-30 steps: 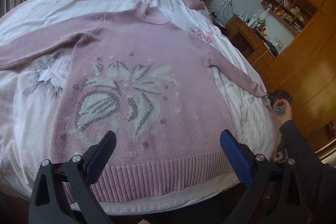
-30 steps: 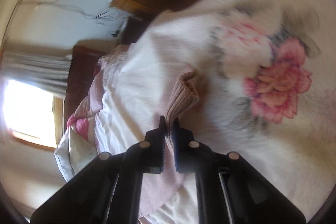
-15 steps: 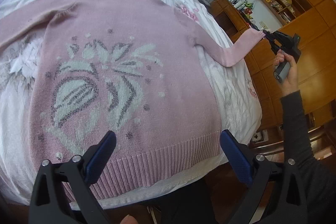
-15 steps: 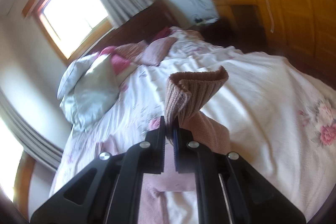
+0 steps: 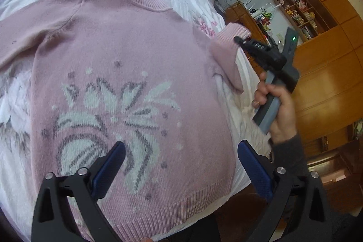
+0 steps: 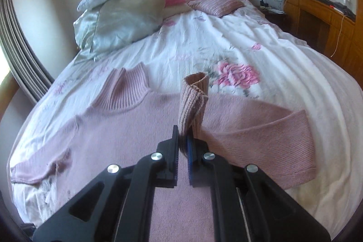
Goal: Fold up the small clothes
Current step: 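Lift the sleeve cuff with the right tool and lay it across the sweater body, then grasp the other sleeve cuff with the left tool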
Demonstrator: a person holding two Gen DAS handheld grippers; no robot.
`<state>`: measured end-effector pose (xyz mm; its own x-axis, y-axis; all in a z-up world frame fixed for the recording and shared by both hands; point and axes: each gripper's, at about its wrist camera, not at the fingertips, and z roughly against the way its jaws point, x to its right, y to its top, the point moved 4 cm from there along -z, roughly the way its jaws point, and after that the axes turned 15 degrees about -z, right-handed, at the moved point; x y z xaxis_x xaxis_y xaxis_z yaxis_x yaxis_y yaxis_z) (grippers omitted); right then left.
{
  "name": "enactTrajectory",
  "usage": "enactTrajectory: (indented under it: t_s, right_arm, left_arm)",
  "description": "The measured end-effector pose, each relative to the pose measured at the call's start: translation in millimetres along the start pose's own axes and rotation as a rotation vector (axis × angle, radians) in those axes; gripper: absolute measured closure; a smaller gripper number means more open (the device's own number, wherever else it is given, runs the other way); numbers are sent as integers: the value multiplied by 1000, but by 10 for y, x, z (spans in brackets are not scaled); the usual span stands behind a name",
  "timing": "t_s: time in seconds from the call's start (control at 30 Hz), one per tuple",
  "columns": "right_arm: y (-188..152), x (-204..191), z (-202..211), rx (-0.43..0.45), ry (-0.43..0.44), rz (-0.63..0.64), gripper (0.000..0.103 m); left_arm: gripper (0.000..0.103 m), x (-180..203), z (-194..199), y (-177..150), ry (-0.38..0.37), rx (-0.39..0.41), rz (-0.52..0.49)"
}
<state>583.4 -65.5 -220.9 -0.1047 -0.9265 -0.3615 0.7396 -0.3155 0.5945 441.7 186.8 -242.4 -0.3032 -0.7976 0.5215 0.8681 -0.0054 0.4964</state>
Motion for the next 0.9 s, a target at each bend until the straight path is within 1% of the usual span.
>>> enactTrajectory:
  t_s: [0.07, 0.13, 0.23, 0.3, 0.33, 0.4, 0.43, 0.47, 0.53, 0.63, 0.73, 0.8, 0.83, 0.9]
  right_arm:
    - [-230, -41, -199, -35, -37, 51, 98]
    - [-416, -116, -357, -61, -66, 107, 98]
    - [-603, -183, -501, -85, -92, 169, 98]
    - [-692, -182, -554, -113, -91, 190, 95]
    - [-727, -173, -571, -131, -82, 191, 90]
    - [-813, -140, -551, -160, -58, 195, 62]
    - [-854, -118, -490, -148, -54, 197, 41]
    - [-884, -84, -409, -130, -58, 199, 37]
    - [-973, 13, -213, -135, -30, 168, 39]
    - [-1167, 206, 237, -126, 64, 49, 40]
    - [-1477, 347, 674, -121, 133, -28, 39]
    - [-1678, 450, 878, -118, 144, -59, 39]
    - [-1789, 509, 962, -119, 143, -80, 37]
    - [-1967, 598, 1067, -141, 157, -127, 36]
  left_arm:
    - [4, -68, -67, 159, -20, 18, 21]
    - [4, -108, -167, 315, -80, 36, 48]
    - [4, -152, -361, 565, -136, 57, 73]
    - [4, -201, -515, 729, -178, 67, 109]
    - [4, -234, -605, 819, -211, 79, 135]
    - [4, -341, -816, 962, -265, 78, 202]
    - [4, -393, -958, 1017, -287, 69, 242]
    - [4, -441, -1109, 1059, -299, 52, 271]
    - [4, -503, -1392, 1115, -265, 9, 298]
    - [4, -463, -1720, 1242, -237, -43, 269]
    - [4, -429, -1948, 1363, -218, -68, 249]
    - [4, -441, -2083, 1377, -192, -105, 239]
    - [4, -439, -2153, 1397, -174, -133, 230]
    - [4, -425, -2218, 1434, -145, -164, 210]
